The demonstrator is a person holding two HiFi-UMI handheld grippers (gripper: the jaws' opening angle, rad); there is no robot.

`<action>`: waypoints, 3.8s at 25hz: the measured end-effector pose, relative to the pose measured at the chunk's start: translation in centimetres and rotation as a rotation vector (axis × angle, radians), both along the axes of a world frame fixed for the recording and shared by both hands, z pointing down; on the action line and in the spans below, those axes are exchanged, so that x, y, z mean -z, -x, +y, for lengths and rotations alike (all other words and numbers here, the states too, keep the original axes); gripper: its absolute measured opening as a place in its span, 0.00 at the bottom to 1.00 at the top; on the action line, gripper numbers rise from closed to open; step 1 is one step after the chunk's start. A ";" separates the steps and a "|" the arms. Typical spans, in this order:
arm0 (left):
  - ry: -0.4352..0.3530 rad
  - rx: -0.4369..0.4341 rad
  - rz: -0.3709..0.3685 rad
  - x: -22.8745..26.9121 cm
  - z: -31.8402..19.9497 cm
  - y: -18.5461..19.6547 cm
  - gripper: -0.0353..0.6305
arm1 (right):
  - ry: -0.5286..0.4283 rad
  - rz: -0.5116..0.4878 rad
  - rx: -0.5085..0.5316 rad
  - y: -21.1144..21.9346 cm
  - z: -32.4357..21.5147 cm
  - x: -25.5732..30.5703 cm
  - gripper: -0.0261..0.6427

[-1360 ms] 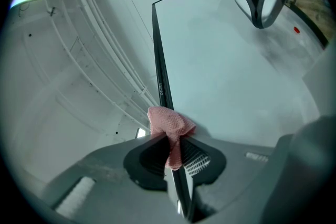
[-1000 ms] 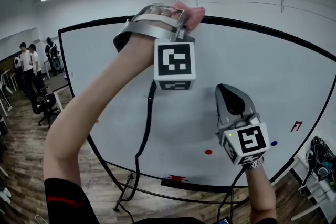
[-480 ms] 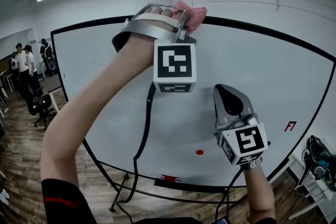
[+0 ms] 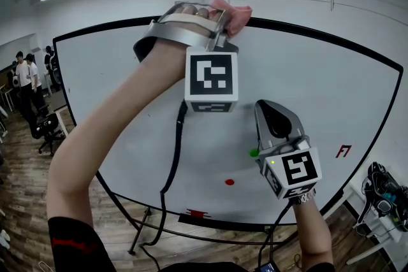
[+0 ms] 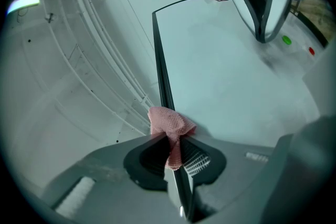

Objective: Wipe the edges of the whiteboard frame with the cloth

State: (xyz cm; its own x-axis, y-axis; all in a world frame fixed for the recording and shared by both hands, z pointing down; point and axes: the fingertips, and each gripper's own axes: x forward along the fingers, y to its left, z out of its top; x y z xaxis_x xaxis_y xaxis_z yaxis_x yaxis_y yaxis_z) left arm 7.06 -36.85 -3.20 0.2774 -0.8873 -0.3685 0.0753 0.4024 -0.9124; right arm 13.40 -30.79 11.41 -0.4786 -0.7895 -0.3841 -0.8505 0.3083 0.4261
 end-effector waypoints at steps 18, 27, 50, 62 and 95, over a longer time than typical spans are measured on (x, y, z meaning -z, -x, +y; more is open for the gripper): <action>0.010 0.028 0.007 -0.5 0.8 -6.7 0.12 | 0.008 -0.002 -0.005 -7.8 1.9 -0.7 0.04; 0.007 0.018 0.020 -0.2 1.3 -7.9 0.12 | 0.020 -0.002 -0.003 -9.0 2.2 -1.0 0.04; 0.025 -0.008 0.028 -0.4 1.8 -8.0 0.12 | 0.039 0.004 -0.016 -7.6 3.2 -1.7 0.04; 0.042 -0.071 0.002 -1.0 1.1 -8.2 0.12 | 0.023 0.018 -0.076 -4.7 3.7 -1.7 0.04; 0.014 0.023 0.035 -0.3 2.0 -12.3 0.12 | 0.033 0.020 0.033 -12.8 2.7 -1.5 0.04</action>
State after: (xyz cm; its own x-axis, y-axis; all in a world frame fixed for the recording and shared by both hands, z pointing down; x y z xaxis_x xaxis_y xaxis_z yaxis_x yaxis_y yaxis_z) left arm 19.34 -34.83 -2.89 0.2446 -0.8983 -0.3651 0.0526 0.3882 -0.9201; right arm 26.18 -28.06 12.96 -0.5119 -0.7854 -0.3480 -0.8310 0.3500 0.4324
